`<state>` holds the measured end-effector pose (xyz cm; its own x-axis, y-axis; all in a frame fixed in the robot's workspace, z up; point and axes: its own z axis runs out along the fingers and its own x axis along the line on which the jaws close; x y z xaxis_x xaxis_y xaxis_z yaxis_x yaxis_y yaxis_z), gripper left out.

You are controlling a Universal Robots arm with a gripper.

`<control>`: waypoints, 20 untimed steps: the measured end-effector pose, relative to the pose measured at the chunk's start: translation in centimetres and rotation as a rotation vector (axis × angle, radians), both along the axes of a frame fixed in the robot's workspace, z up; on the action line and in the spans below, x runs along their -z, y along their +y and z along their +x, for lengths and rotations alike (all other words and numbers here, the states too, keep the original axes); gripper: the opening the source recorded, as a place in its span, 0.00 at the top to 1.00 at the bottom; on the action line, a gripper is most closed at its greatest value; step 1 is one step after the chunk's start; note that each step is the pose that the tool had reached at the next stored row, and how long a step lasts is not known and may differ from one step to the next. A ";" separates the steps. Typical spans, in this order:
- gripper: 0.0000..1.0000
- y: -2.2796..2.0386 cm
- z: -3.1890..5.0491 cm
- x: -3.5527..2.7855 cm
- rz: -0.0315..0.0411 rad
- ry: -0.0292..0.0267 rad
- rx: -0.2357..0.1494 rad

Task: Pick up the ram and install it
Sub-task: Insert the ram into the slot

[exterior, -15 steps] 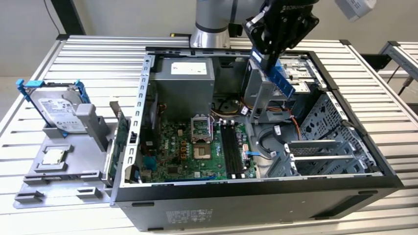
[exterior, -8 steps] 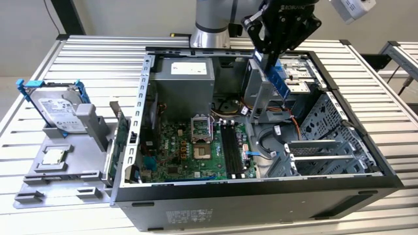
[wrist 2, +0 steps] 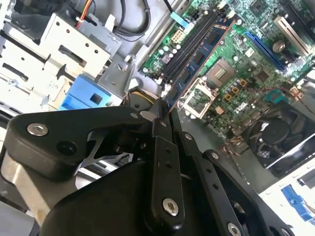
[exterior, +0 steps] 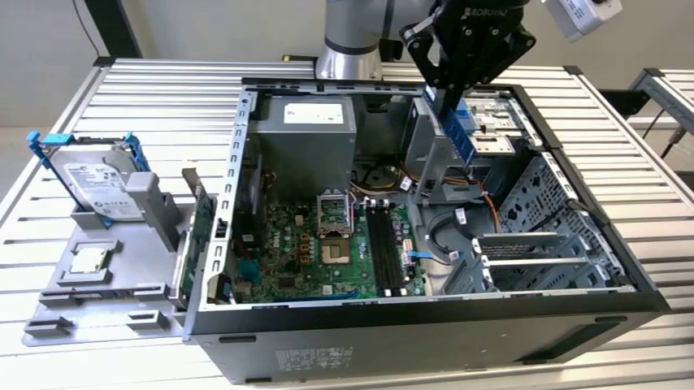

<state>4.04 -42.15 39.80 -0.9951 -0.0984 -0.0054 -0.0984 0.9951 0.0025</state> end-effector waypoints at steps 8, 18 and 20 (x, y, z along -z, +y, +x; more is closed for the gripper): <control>1.00 -0.01 0.00 0.36 0.0003 -0.0001 0.000; 1.00 -0.01 0.00 1.32 0.0008 -0.0005 0.000; 1.00 -0.01 0.00 1.55 0.0009 -0.0006 0.000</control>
